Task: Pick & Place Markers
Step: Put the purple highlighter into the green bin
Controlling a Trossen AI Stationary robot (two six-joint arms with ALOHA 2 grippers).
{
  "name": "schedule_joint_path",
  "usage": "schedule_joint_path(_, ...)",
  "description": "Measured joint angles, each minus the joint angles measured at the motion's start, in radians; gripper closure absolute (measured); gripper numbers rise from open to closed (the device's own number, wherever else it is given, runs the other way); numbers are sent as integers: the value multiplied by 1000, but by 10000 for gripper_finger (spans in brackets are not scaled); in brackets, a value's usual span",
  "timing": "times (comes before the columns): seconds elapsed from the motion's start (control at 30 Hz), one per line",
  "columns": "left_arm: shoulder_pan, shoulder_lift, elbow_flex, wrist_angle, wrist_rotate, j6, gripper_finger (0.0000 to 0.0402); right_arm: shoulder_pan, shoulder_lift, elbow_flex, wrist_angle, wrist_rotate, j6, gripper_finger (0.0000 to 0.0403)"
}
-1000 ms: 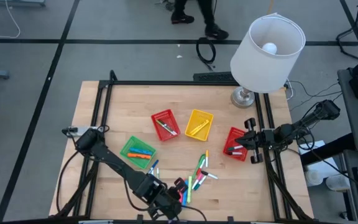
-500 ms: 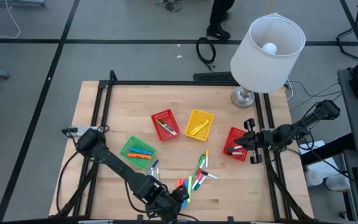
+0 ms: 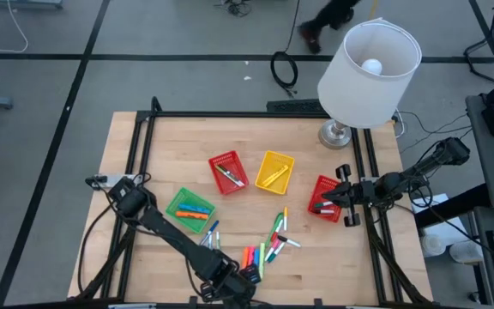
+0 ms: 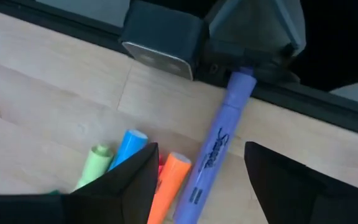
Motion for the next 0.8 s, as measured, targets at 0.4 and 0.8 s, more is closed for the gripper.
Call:
schedule_joint_path(0.4, 4, 26, -4, -13, 17, 45, 158, 0, 2, 0, 1, 0, -2, 403)
schedule_joint_path(0.8, 6, 59, -8, 9, 20, 21, 158, 0, 16, 0, -7, 3, -2, 403)
